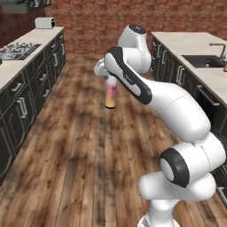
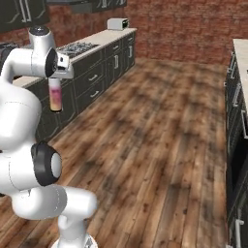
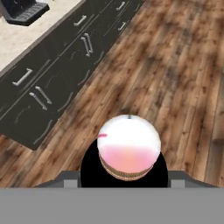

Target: Place the large bottle from the dining counter next to the other large bottle outside the sink, and place the small bottle from the dining counter next to the other small bottle inside the sink.

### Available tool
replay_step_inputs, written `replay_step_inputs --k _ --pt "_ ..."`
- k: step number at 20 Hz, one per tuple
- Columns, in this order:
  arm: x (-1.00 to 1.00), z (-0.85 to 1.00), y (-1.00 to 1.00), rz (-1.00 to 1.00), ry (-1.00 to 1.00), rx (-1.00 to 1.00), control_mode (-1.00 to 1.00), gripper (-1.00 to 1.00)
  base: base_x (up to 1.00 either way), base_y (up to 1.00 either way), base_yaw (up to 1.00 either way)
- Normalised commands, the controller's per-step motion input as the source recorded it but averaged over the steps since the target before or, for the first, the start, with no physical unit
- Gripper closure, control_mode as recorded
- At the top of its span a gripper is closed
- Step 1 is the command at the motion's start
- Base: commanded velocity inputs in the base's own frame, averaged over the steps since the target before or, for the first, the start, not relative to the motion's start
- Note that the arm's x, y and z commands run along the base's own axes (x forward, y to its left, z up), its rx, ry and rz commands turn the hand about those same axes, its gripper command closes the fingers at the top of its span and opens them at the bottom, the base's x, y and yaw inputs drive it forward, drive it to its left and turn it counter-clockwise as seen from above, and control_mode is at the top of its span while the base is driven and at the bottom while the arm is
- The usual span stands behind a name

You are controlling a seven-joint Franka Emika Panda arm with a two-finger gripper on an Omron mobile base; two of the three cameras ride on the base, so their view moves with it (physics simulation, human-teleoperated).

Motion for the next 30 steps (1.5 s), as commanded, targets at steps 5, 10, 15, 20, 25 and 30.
replay_step_inputs --k 5,10,15,20,25,30 --pt "0.0 0.0 0.0 0.0 0.0 0.0 1.0 1.0 1.0 0.0 -0.01" --pt "0.0 0.0 0.0 0.0 0.0 0.0 1.0 1.0 1.0 -0.01 0.0" --pt "0.0 0.0 0.0 0.0 0.0 0.0 1.0 1.0 1.0 -0.01 0.0" --pt "0.0 0.0 0.0 0.0 0.0 0.0 1.0 1.0 1.0 0.0 0.0" --pt "0.0 0.0 0.0 0.0 0.0 0.0 1.0 1.0 1.0 0.0 0.0" --pt "0.0 0.0 0.0 0.0 0.0 0.0 1.0 1.0 1.0 0.0 0.0"
